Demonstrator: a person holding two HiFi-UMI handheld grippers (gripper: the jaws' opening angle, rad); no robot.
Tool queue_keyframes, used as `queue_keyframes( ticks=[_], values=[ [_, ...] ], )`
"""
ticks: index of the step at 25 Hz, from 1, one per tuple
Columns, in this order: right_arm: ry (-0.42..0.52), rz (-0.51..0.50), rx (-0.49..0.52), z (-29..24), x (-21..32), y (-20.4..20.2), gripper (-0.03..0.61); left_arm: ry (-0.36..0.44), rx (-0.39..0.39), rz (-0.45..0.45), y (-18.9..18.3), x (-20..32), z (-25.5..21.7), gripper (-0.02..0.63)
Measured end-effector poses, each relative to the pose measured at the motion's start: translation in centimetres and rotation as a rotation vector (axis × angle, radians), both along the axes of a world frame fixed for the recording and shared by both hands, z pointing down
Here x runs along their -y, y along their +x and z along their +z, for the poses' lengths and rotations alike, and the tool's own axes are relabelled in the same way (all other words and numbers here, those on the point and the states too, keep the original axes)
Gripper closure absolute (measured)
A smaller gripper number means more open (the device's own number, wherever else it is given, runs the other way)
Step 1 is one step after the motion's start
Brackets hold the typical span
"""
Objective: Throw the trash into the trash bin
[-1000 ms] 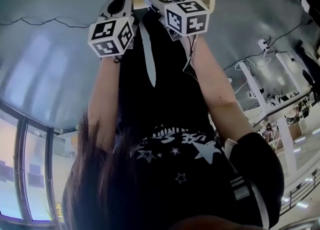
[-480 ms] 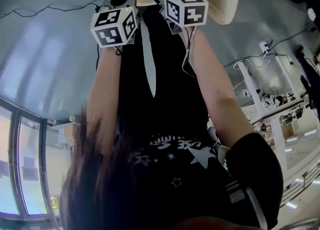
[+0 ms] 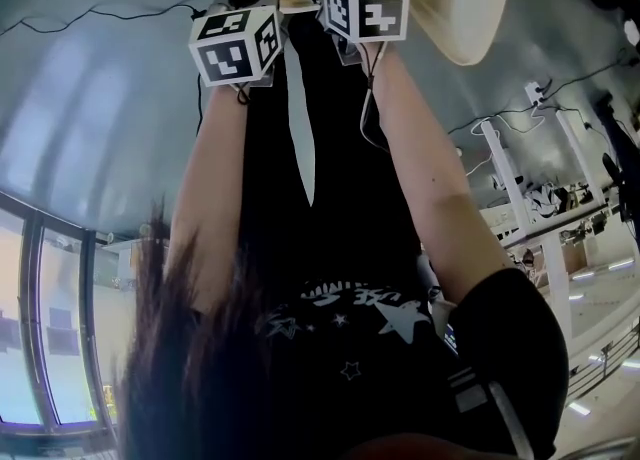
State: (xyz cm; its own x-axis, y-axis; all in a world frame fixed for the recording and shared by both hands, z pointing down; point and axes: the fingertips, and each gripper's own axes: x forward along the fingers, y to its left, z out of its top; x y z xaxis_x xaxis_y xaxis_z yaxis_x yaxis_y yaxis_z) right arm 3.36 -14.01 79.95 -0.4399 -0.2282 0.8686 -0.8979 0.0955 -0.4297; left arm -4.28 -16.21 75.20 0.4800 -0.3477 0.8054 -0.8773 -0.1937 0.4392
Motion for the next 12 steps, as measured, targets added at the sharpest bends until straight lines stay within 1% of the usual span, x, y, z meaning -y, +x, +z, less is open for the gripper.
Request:
queue_keyframes(
  ticks=[2, 7, 12],
  values=[
    [-0.011, -0.007, -0.022, -0.33, 0.48, -0.07, 0.249, -0.010, 0.007, -0.004, -0.18, -0.06, 0.39, 0.603],
    [-0.035, -0.023, -0.038, -0.20, 0.59, 0.03, 0.248, -0.020, 0.014, -0.001, -0.12, -0.33, 0.58, 0.603],
    [-0.013, -0.054, -0.082, -0.36, 0.81, 0.50, 0.247, -0.024, 0.014, 0.001, -0.32, -0.32, 0.44, 0.602]
  ],
)
